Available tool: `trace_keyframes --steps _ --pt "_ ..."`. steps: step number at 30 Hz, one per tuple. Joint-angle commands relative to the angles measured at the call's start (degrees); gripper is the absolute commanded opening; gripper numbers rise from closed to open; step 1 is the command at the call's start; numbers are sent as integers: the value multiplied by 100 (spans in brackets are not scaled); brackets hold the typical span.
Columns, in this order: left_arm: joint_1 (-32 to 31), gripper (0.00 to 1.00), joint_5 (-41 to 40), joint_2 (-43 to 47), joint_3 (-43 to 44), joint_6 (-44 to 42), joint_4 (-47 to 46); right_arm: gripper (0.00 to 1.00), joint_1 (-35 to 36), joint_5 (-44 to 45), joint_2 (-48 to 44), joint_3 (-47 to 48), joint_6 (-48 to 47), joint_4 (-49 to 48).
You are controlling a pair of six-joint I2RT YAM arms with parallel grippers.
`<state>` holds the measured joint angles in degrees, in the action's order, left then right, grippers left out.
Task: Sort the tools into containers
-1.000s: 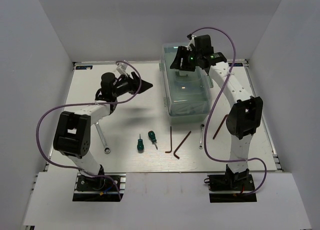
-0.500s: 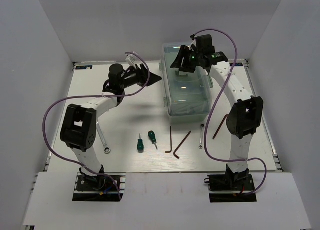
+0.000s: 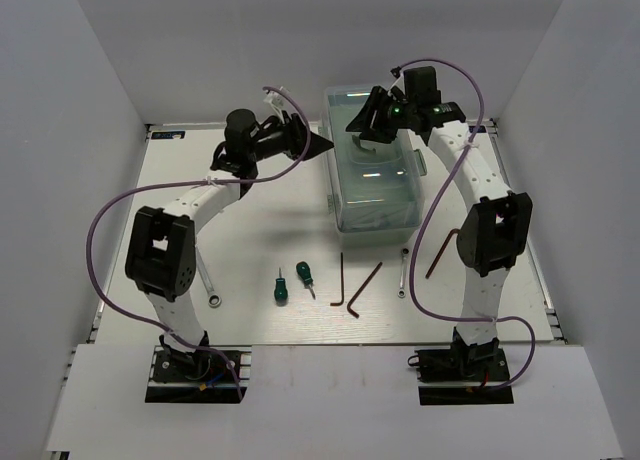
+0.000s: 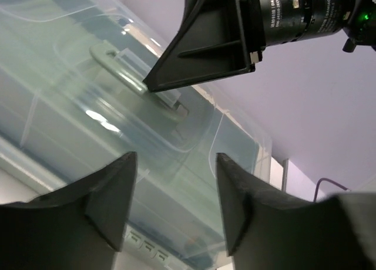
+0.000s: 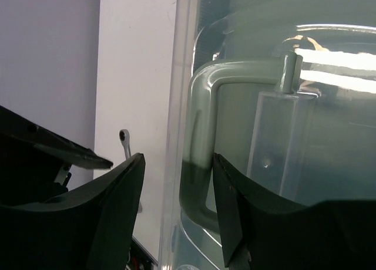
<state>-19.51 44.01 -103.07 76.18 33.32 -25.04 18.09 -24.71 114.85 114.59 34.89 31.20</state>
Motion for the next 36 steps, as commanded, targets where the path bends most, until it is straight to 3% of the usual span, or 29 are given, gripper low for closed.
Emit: trace_keyframes --steps 1,6,18,29,32,36 --pt "-132 64 134 -99 441 -308 376 56 19 -447 -129 55 202 -421" --pt "-334 61 134 -459 1073 -440 894 56 2 -526 -68 11 263 -457" --pt "-826 57 -936 -1075 2102 -818 2336 54 -68 -623 -24 -6 386 -492" --pt "-1099 68 -2307 -1242 2357 -705 2660 54 -113 -790 -41 -129 474 -571" --pt "-1222 66 -2563 -1382 2603 -643 2872 67 -165 -702 -120 -77 291 -414" --pt "-1292 65 -2748 -1532 2735 -450 2996 72 -253 430 -515 3 -368 -1"
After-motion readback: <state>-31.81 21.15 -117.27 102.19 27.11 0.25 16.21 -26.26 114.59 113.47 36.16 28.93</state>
